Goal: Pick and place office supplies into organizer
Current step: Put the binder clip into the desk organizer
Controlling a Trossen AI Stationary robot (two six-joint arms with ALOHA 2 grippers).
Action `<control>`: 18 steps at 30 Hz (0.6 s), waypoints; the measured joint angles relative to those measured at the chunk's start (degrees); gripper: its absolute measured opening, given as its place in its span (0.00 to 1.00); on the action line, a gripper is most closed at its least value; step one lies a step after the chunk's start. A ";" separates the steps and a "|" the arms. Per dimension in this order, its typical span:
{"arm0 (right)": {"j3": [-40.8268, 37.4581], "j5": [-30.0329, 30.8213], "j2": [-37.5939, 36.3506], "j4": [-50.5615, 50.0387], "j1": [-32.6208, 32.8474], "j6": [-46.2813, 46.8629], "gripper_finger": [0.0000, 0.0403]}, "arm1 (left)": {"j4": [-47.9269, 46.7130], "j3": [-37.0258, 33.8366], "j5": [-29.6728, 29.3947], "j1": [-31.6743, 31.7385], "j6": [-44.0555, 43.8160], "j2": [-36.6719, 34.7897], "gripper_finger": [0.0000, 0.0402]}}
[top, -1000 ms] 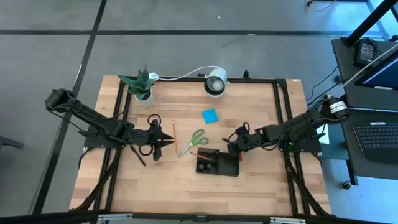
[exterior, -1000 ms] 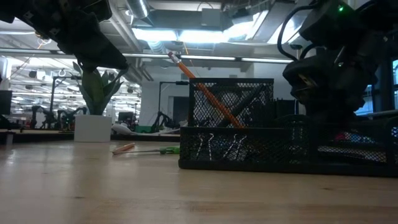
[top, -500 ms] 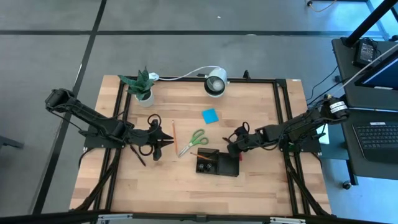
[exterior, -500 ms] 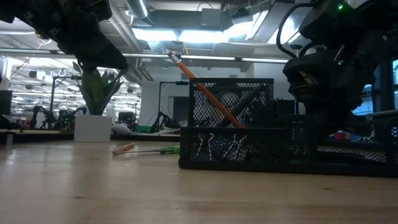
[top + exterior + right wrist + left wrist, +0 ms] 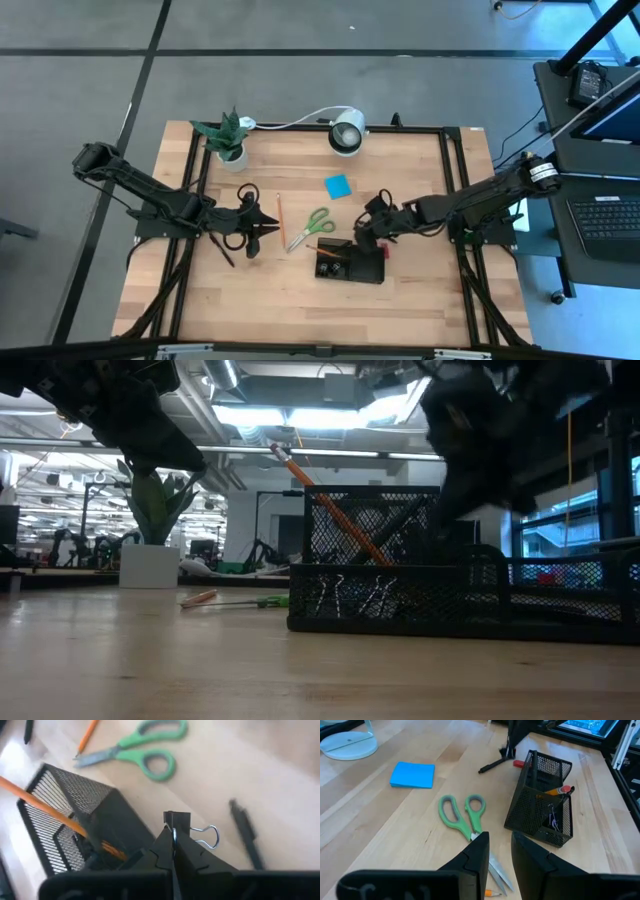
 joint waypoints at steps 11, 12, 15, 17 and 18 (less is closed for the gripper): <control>20.89 10.49 1.35 -7.32 6.47 -21.27 0.01 | 0.01 0.00 0.00 0.01 0.00 0.00 0.19; 22.46 11.94 2.28 -7.84 7.55 -22.61 0.01 | 0.01 0.00 -0.01 0.00 0.00 0.00 0.19; 27.11 13.46 6.08 -9.86 10.71 -28.13 0.01 | 0.02 0.00 -0.01 0.01 0.00 0.00 0.19; 30.56 13.57 9.35 -11.94 12.56 -31.80 0.01 | -0.04 0.00 0.00 0.01 0.00 0.00 0.19; 32.28 13.58 11.15 -13.63 13.36 -32.90 0.01 | -0.02 0.00 -0.02 0.01 0.00 0.00 0.19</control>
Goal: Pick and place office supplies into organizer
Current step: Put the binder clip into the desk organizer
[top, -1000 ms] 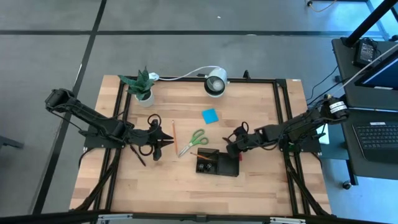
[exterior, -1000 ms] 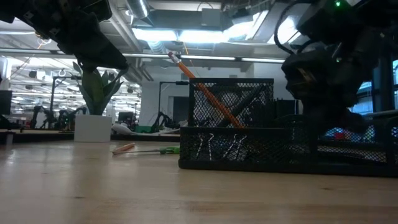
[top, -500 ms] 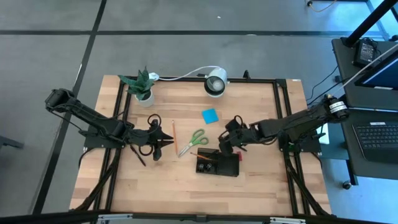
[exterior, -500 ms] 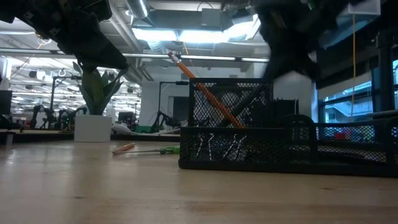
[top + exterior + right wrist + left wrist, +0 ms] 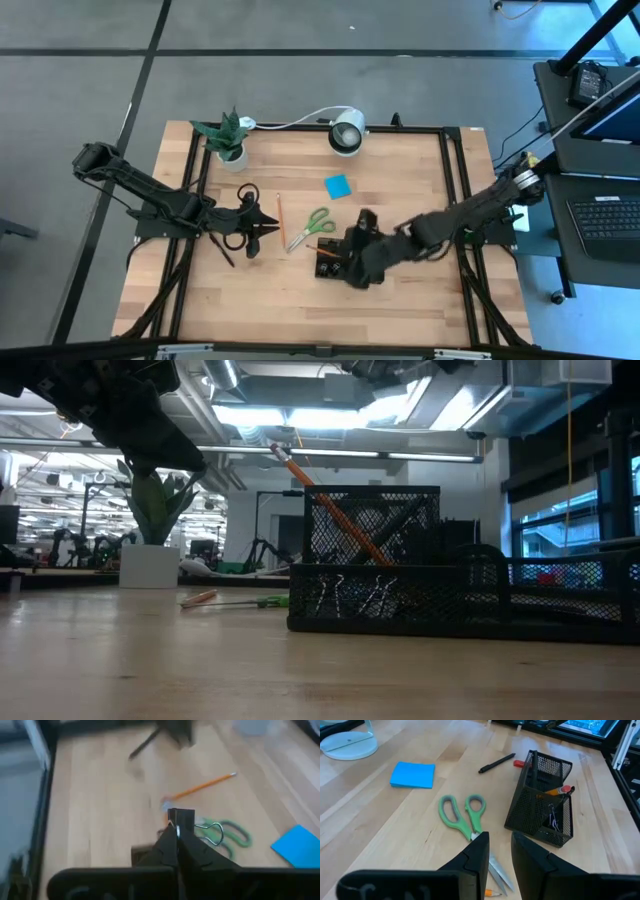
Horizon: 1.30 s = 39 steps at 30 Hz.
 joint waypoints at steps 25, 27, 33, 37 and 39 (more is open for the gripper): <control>13.38 0.22 23.25 -18.10 6.60 8.20 0.01 | -2.75 0.00 -0.15 0.00 -0.57 0.00 0.19; 13.38 0.38 24.07 -18.08 6.58 8.58 0.01 | -2.73 0.00 -0.15 0.00 -0.66 0.00 0.19; 13.38 0.40 26.74 -18.11 6.25 11.13 0.01 | -2.75 0.00 -0.09 0.00 -0.66 0.07 0.19; 13.36 0.38 28.28 -18.09 5.99 11.21 0.01 | -2.88 0.00 0.00 0.00 -0.66 0.07 0.19; 13.36 0.40 28.80 -17.96 5.89 11.23 0.01 | -2.95 0.00 0.02 0.00 -0.66 0.08 0.19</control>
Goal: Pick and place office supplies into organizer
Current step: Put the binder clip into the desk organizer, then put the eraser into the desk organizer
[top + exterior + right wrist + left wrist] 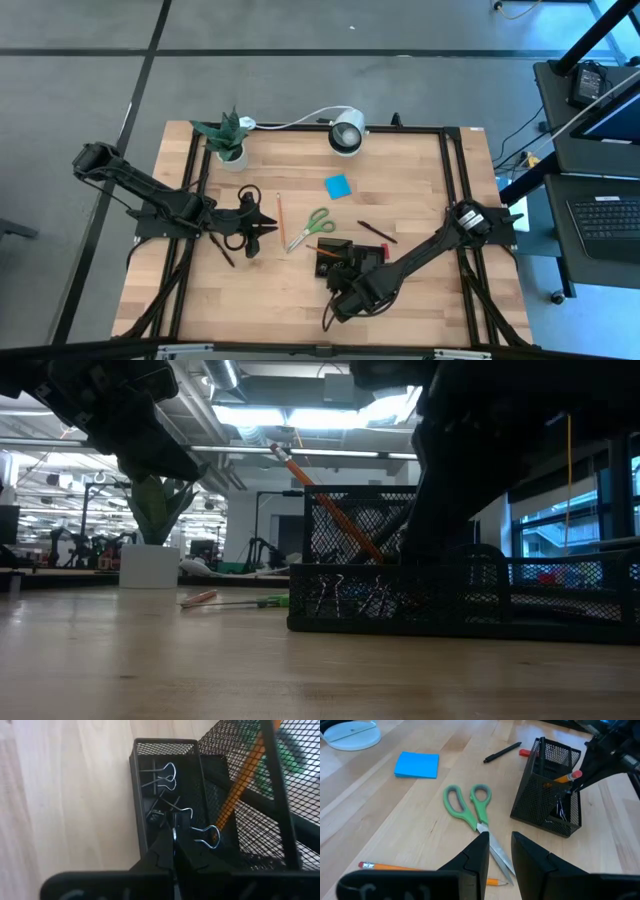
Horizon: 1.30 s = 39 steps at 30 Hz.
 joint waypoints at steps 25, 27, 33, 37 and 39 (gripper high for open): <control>-0.02 -2.47 0.48 1.53 -0.02 1.33 0.25 | 0.00 0.00 0.03 0.00 0.03 0.00 0.19; -0.02 -4.13 -0.07 1.65 -0.02 1.27 0.27 | 0.00 0.00 0.03 -0.01 0.04 0.00 0.19; -0.04 -7.20 -4.68 1.57 0.11 1.90 0.27 | 0.00 0.00 0.03 0.00 0.09 0.00 0.19; -0.04 -7.13 -10.37 1.56 0.08 2.83 0.26 | 0.00 0.00 0.03 0.00 0.15 0.00 0.19; -0.04 -6.92 -13.84 1.28 0.07 2.94 0.26 | -0.06 0.00 0.03 0.00 0.17 0.00 0.19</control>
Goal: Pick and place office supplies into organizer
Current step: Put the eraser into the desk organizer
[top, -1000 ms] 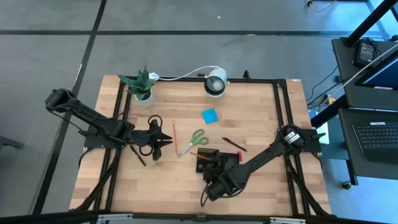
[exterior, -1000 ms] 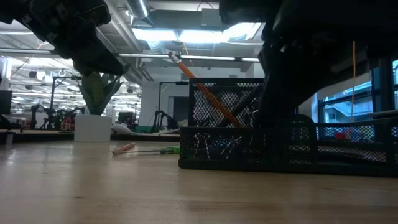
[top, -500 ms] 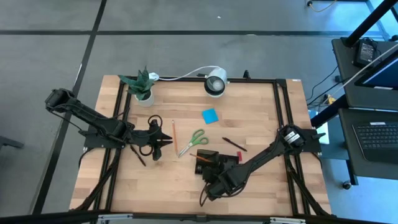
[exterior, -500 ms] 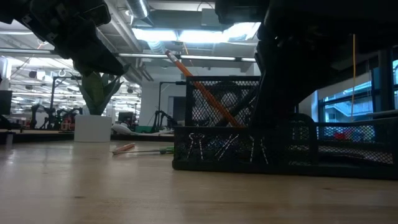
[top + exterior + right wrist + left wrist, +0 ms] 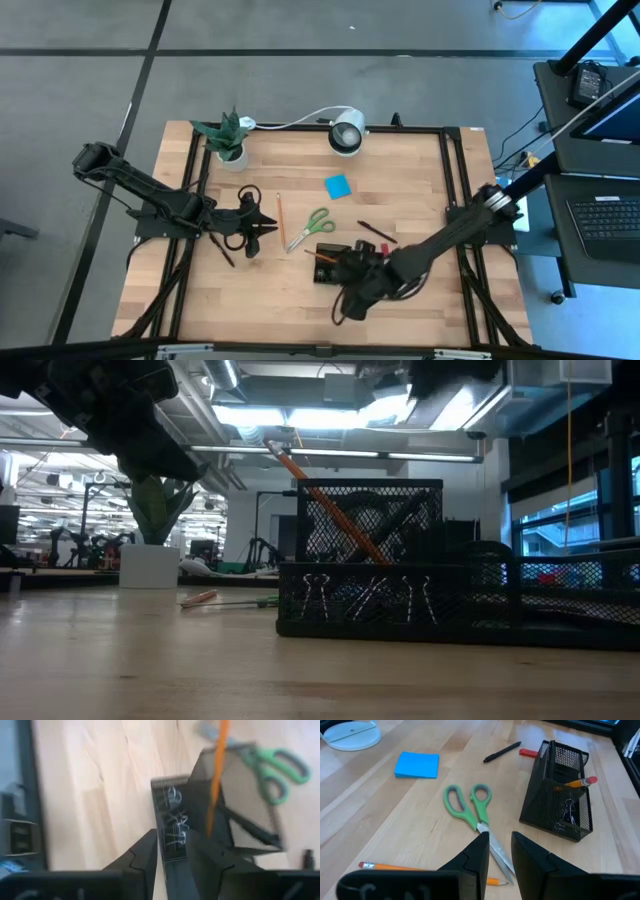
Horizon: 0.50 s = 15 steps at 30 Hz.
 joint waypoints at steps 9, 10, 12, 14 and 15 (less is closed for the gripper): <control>0.00 0.46 -15.27 -9.78 -1.67 -0.03 0.25 | -0.37 0.00 0.26 -0.02 -0.13 0.02 0.19; 0.00 1.22 -16.57 -11.15 -1.88 -0.03 0.25 | -0.39 0.00 0.26 -0.02 -0.13 0.02 0.19; 0.00 3.26 -18.88 -13.66 -2.42 -0.10 0.25 | -0.38 0.00 0.26 -0.02 -0.15 0.01 0.19; -0.35 4.79 -20.88 -15.34 -2.73 -0.12 0.25 | -0.39 0.00 0.26 -0.02 -0.15 0.02 0.19; -1.03 5.00 -21.99 -15.51 -3.07 -0.19 0.25 | -0.39 0.00 0.26 -0.02 -0.15 0.02 0.19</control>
